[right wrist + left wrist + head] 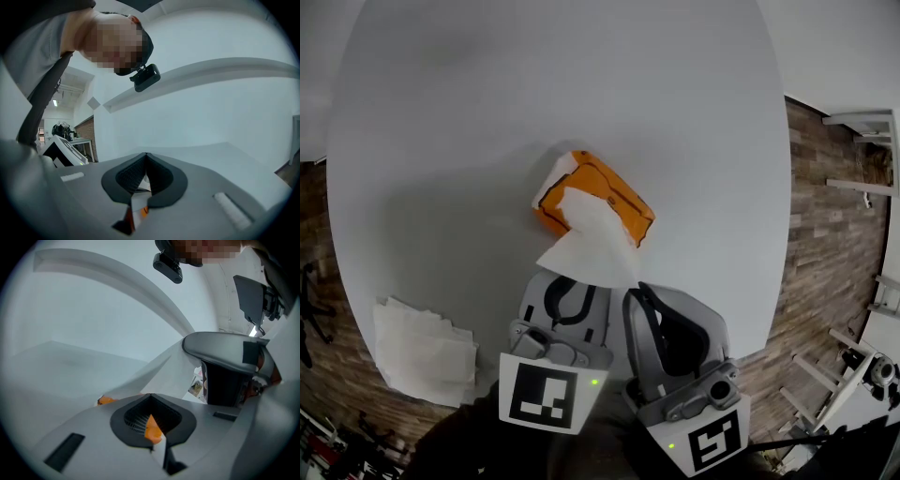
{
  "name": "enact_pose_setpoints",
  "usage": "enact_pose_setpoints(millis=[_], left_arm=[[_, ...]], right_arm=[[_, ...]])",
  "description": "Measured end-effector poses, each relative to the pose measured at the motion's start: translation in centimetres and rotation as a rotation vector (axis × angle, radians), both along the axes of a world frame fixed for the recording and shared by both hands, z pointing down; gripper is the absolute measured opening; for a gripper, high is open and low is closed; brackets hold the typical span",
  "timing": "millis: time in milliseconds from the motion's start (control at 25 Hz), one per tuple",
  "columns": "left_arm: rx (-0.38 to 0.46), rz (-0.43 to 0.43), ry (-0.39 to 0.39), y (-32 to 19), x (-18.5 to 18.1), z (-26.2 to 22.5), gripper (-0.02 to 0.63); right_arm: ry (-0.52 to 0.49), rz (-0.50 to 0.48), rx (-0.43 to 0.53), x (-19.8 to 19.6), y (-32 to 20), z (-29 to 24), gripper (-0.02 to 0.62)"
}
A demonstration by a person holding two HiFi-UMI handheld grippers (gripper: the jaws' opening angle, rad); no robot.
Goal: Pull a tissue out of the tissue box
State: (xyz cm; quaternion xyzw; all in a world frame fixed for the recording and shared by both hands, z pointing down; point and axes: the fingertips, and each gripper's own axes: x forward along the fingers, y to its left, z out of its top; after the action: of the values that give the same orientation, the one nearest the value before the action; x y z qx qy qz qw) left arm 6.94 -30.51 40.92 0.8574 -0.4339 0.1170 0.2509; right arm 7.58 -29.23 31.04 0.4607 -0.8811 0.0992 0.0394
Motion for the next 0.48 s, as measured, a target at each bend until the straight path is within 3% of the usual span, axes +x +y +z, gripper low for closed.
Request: enact_pose_setpoints(millis=[480], left_arm=[[0.036, -0.045, -0.001, 1.6, 0.2, -2.8, 0.000]], right_arm=[[-0.023, -0.038, 0.053, 0.1, 2.4, -3.1, 0.002]])
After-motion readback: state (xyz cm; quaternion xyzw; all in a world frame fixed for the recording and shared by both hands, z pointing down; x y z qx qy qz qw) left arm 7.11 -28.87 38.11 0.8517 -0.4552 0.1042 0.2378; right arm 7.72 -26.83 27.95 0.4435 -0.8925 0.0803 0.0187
